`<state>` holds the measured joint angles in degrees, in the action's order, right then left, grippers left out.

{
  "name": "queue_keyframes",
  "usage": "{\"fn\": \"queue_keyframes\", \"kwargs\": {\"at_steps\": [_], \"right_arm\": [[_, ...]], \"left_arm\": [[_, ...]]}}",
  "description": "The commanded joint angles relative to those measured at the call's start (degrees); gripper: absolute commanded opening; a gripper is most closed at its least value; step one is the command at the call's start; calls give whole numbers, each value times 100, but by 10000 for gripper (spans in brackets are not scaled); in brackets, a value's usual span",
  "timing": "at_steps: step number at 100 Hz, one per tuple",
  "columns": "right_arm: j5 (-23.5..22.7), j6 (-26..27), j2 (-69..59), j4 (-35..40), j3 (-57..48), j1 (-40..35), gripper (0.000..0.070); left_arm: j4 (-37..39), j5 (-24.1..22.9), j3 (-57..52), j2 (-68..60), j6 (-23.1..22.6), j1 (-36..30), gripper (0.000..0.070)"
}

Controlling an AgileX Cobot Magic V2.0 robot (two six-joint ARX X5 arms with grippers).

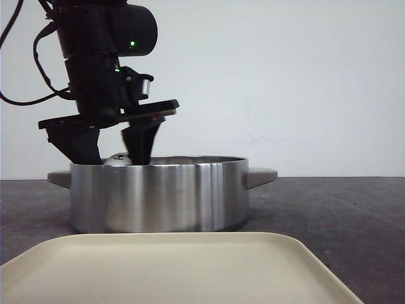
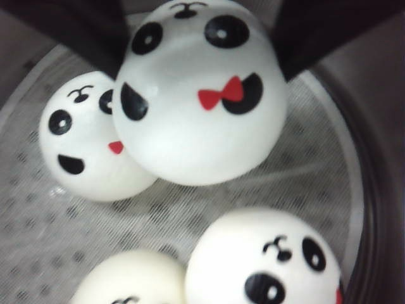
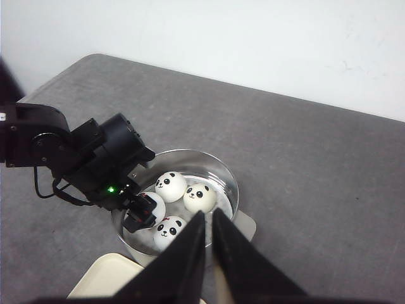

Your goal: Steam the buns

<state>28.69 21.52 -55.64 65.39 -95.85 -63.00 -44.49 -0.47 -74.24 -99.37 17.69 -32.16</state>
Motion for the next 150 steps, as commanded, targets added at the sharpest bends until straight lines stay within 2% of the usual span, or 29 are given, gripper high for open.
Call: {"fn": "queue_keyframes", "kwargs": {"at_steps": [1,5,15,20,37,48,54,69,85,93,115,135,150], "right_arm": [[28,111,-50,-35,-90,-79,12],[28,111,-50,-35,-90,-79,12],[31,122,-50,-35,-90,-79,12],[31,122,-50,-35,-90,-79,12],[46,118,-87,-7,-85,-76,12],[391,90,-133,33,4,-76,12],[636,79,-168,35,129,-76,12],[748,76,-201,-162,610,-66,12],[737,76,-192,-876,1346,-68,12],[732,76,-195,-1414,1777,-68,12],[549,-94,-195,-3344,3045,-68,12],[-354,-741,-195,-5362,3941,-68,12],[-509,-778,-199,-5910,4057,-61,12]], "left_arm": [[-26,-22,-116,-79,-13,-31,480],[-33,-22,-120,-79,-13,-31,499],[-33,-22,-151,-72,-13,-31,646],[-59,-24,-197,-72,-13,-31,688],[-232,-28,-557,-50,-13,-31,688],[-205,-127,-841,181,-31,-33,669],[13,-129,-874,455,-57,-33,612],[258,-153,-872,1283,-52,-31,332],[238,-555,-844,2216,-79,-31,99],[232,-726,-752,2712,-79,-31,6],[203,-1113,24,4312,-162,-31,0],[52,-1117,1167,5853,-160,-31,0],[-52,-1285,1703,6677,-157,-31,0]]}}
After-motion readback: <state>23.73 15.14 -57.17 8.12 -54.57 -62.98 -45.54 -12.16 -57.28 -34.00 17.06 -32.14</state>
